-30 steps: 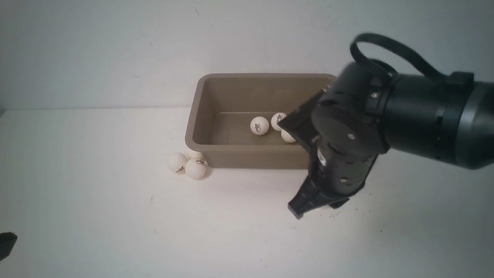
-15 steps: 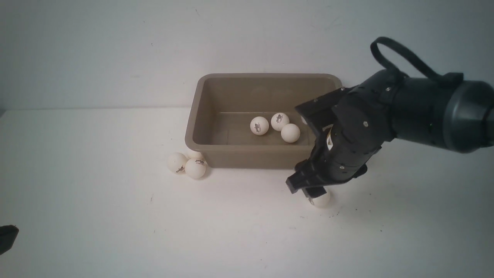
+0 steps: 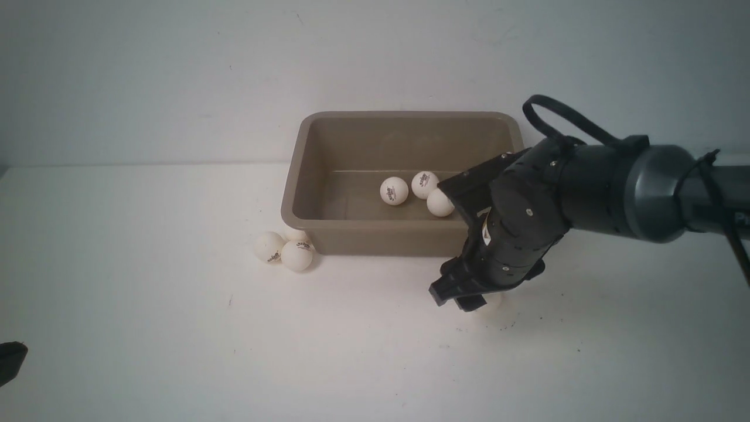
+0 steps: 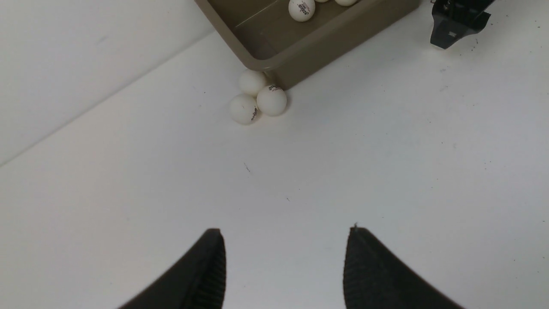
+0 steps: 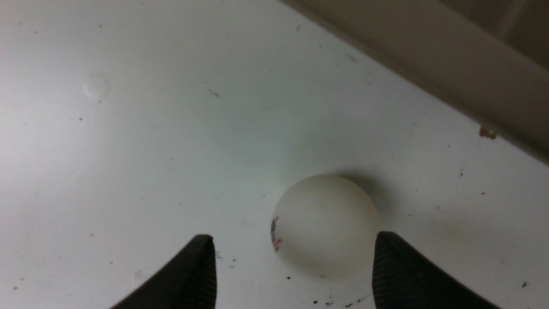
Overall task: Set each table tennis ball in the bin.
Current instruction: Use the right arm to clamp the table tennis ball closest to it
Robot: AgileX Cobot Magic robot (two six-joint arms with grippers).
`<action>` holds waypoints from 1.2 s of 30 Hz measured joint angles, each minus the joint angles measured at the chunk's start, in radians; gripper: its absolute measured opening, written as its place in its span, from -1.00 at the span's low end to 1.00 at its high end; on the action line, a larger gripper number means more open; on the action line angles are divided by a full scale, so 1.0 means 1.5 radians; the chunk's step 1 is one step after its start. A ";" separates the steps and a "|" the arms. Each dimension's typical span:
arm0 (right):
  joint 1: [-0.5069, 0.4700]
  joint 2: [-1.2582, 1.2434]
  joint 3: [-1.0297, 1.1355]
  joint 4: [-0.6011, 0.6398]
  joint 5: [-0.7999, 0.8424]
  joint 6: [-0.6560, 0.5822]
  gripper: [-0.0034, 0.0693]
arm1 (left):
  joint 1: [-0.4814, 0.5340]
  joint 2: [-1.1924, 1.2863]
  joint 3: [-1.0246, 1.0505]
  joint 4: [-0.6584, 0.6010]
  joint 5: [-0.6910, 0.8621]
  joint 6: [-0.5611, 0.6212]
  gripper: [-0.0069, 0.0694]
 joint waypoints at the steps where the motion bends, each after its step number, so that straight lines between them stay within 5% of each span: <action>1: -0.003 0.003 0.000 -0.002 -0.001 0.001 0.33 | 0.000 0.000 0.000 0.000 0.000 0.000 0.08; 19: -0.034 0.052 -0.001 0.038 -0.034 -0.013 0.33 | 0.000 0.000 0.000 0.000 0.000 0.000 0.08; 27: -0.034 0.058 -0.002 0.056 -0.072 -0.013 0.10 | 0.000 0.000 0.000 0.000 0.000 0.000 0.08; 36: 0.004 0.038 -0.004 0.118 0.014 -0.076 0.10 | 0.000 0.000 0.000 0.000 0.000 0.000 0.08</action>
